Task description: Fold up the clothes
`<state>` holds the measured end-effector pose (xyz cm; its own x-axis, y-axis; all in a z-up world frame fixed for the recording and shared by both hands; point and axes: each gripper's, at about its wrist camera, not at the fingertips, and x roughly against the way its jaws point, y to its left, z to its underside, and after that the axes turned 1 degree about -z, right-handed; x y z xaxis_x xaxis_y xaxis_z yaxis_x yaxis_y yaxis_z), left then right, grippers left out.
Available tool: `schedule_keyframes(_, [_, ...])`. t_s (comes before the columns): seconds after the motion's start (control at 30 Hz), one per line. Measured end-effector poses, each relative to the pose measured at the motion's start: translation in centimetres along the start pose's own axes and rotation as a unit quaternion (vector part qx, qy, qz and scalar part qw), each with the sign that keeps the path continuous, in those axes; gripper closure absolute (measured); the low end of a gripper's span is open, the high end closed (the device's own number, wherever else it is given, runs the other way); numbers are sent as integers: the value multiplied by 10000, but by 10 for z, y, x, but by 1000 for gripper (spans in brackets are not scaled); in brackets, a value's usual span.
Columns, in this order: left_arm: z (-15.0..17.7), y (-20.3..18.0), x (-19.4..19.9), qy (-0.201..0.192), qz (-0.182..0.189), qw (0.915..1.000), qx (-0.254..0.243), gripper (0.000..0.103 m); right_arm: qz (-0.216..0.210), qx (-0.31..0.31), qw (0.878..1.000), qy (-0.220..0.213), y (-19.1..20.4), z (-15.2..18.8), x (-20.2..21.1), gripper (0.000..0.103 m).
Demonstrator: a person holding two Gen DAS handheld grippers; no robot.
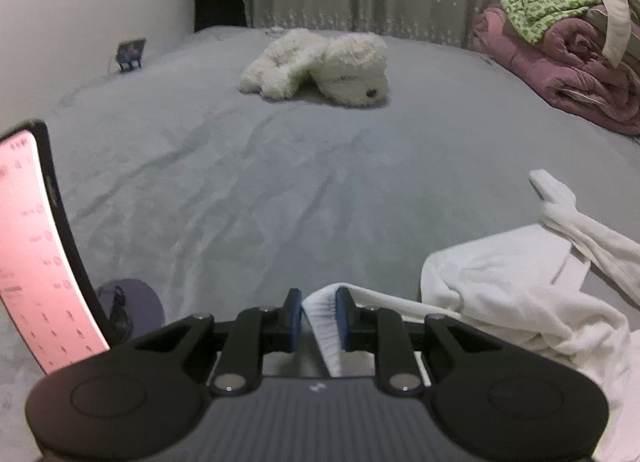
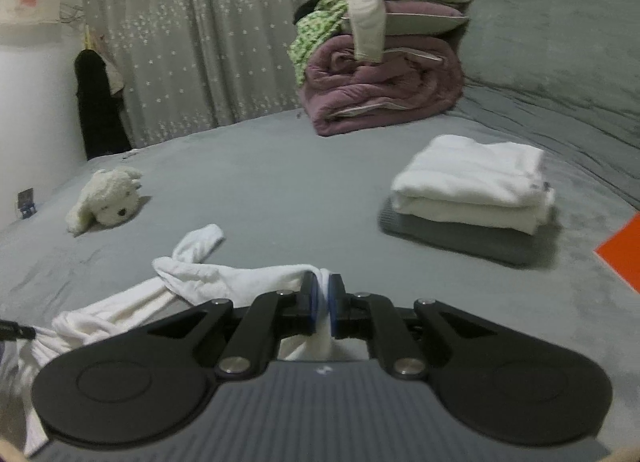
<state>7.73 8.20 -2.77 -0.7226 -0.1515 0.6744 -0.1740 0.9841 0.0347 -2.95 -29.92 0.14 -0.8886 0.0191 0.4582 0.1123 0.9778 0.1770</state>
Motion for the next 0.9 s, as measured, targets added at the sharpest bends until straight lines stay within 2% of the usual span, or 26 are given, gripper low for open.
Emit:
schedule_keyframes(0.23, [-4, -15, 3, -288, -259, 9991, -166, 84, 64, -120, 9989, 442, -29, 11, 14, 97])
schedule_keyframes(0.37, [-6, -19, -3, -208, -114, 9996, -153, 84, 19, -94, 9958, 912, -39, 26, 9, 97])
schedule_keyframes(0.47, [-3, -19, -6, -73, -28, 9999, -137, 83, -65, 15, 9938, 1109, -38, 35, 10, 95])
schedule_keyframes(0.53, [-2, -18, -8, 15, 9, 9999, -121, 82, -163, 125, 9934, 1131, -34, 36, 13, 87])
schedule_keyframes(0.63, [0, -17, -5, 163, 22, 9997, -199, 78, -323, 345, 9920, 1172, -27, 35, 17, 86])
schedule_keyframes(0.67, [1, -15, -4, 221, 86, 9995, -184, 74, -370, 381, 9918, 1164, -25, 35, 18, 80])
schedule_keyframes(0.7, [2, -13, -2, 278, 150, 9994, -169, 69, -411, 401, 9916, 1159, -23, 34, 19, 67])
schedule_keyframes(0.73, [3, -11, -1, 336, 214, 9991, -154, 67, -475, 426, 9913, 1151, -20, 34, 20, 62])
schedule_keyframes(0.9, [5, 7, -4, 473, 535, 9973, 158, 67, -897, 732, 9853, 1255, 6, 36, 23, 59])
